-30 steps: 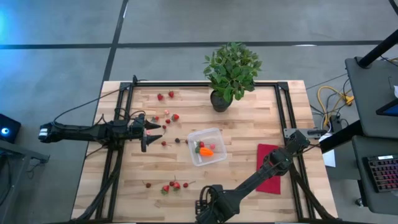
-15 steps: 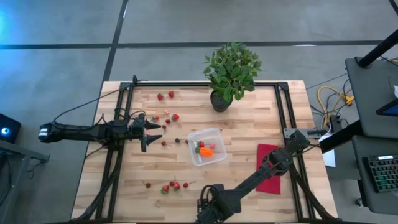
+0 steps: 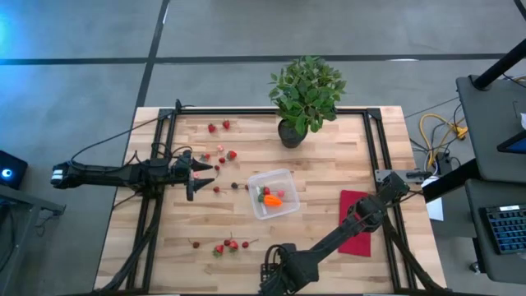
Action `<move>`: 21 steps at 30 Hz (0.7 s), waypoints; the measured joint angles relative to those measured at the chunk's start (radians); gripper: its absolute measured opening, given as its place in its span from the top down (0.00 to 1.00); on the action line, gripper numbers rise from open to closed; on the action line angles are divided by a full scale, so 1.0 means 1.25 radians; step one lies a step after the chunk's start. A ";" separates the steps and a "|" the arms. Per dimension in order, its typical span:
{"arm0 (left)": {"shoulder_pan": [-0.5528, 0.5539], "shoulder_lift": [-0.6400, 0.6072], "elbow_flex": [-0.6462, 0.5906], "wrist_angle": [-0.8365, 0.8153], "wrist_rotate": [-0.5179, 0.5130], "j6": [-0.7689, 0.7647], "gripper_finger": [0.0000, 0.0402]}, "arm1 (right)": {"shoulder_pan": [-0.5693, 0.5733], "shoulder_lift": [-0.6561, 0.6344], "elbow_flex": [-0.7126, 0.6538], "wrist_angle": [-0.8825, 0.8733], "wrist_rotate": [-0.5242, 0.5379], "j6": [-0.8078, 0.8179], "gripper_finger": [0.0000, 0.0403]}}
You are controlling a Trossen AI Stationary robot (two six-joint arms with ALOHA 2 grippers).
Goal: Pick and placing Produce into tupperware
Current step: Put the light pink peach into the transparent bin
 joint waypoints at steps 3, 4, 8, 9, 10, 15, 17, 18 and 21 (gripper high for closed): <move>0.000 0.000 0.000 0.000 0.000 0.000 0.41 | 0.000 0.000 0.012 0.000 -0.005 -0.024 0.41; 0.000 0.000 0.000 0.000 0.000 0.000 0.41 | 0.000 0.000 0.021 -0.003 -0.002 -0.034 0.41; 0.000 -0.001 0.000 0.000 0.000 0.000 0.41 | -0.004 -0.018 0.060 -0.027 0.079 -0.040 0.39; 0.000 -0.001 0.000 0.000 0.000 0.000 0.41 | -0.007 -0.023 0.070 -0.046 0.106 -0.029 0.39; 0.000 0.000 0.000 0.001 0.000 0.000 0.41 | -0.011 -0.030 0.079 -0.066 0.140 -0.019 0.39; 0.000 0.000 0.000 0.000 0.000 0.000 0.41 | -0.055 -0.078 0.093 -0.180 0.297 -0.003 0.41; 0.000 0.000 0.000 0.000 0.000 0.000 0.41 | -0.086 -0.097 0.093 -0.242 0.321 -0.025 0.41; 0.000 0.000 0.000 0.000 0.000 0.000 0.41 | -0.103 -0.109 0.093 -0.272 0.329 -0.044 0.40; 0.000 0.000 0.000 0.001 0.000 0.000 0.41 | -0.168 -0.119 0.093 -0.305 0.333 -0.159 0.39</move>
